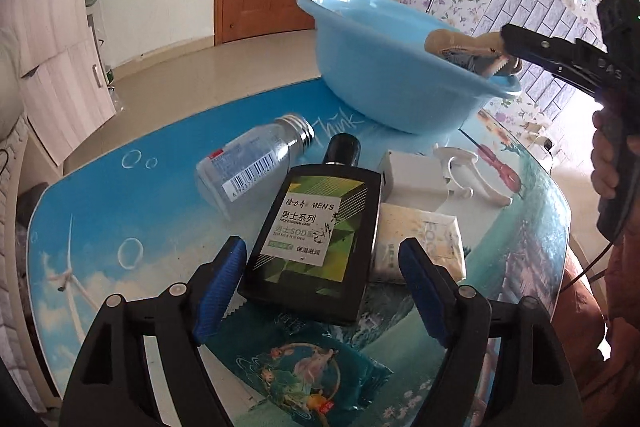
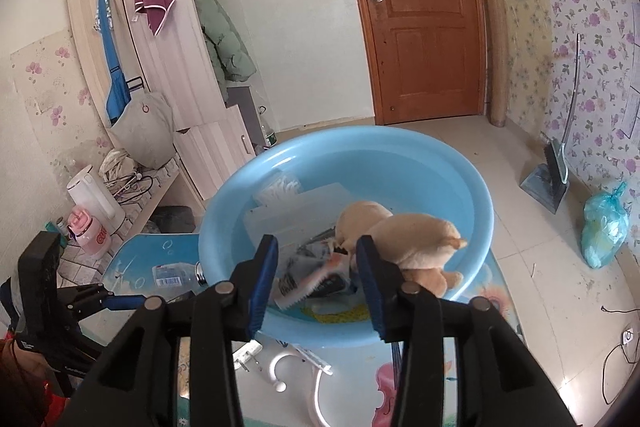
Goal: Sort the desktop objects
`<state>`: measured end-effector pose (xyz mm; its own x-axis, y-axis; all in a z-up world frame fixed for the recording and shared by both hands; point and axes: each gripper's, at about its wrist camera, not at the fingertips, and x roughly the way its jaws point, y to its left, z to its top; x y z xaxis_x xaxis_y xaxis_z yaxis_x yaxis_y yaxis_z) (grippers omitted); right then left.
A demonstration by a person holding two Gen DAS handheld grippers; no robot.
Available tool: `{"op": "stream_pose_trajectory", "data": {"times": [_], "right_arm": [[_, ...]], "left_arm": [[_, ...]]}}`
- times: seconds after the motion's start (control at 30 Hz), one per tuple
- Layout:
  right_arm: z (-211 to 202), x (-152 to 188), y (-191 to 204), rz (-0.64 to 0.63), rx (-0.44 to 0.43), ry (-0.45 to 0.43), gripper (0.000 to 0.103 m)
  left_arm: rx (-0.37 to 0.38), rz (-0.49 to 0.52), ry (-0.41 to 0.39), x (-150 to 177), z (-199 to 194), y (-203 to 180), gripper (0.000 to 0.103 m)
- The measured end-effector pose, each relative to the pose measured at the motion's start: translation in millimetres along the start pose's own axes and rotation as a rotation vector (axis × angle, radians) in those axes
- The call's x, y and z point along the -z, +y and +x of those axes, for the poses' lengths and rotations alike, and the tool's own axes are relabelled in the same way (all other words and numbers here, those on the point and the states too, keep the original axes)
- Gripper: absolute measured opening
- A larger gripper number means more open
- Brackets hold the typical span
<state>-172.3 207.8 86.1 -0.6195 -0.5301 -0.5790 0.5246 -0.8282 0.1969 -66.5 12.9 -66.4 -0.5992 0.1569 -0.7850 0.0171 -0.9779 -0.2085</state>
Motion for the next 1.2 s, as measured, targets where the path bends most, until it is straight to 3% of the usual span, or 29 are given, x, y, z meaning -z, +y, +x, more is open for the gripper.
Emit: {"op": "stream_pose_trajectory", "data": {"times": [0.17,0.33,0.4,0.5,0.57,0.63,0.67,0.7,0.93,1.2], "right_arm": [[-12.4,4.2,0.8,0.009,0.011,-0.005,0.043],[-15.9,9.0,5.2,0.004,0.016,0.011,0.043],[-16.2,11.1,7.5,0.004,0.015,0.016,0.043],[-17.5,14.4,10.3,0.004,0.014,0.023,0.043],[-18.6,17.5,13.5,-0.002,0.012,0.030,0.043],[-19.4,20.3,17.1,-0.008,0.010,0.038,0.043],[-20.0,21.7,18.7,-0.009,0.009,0.041,0.043],[-20.2,22.9,20.8,-0.009,0.008,0.043,0.043],[-23.1,39.2,22.6,-0.011,0.016,0.077,0.043],[-2.5,76.7,15.2,-0.007,0.047,0.183,0.043]], "left_arm": [[0.050,-0.046,0.007,2.5,5.0,9.3,0.079],[0.073,-0.055,-0.006,1.7,2.3,12.7,0.058],[0.070,-0.070,-0.033,1.0,-4.1,17.7,0.038],[0.067,-0.070,-0.039,0.2,-8.8,20.2,0.032],[0.061,-0.056,-0.034,1.3,-7.9,18.3,0.035],[0.045,-0.054,-0.020,2.1,-4.0,16.1,0.055],[0.031,-0.047,-0.007,3.1,-0.8,13.5,0.069],[0.021,-0.039,-0.001,4.2,1.5,10.9,0.074],[0.015,-0.003,-0.014,10.2,-5.3,-1.0,0.078],[-0.013,-0.030,-0.003,39.1,-19.7,2.8,0.085]]}}
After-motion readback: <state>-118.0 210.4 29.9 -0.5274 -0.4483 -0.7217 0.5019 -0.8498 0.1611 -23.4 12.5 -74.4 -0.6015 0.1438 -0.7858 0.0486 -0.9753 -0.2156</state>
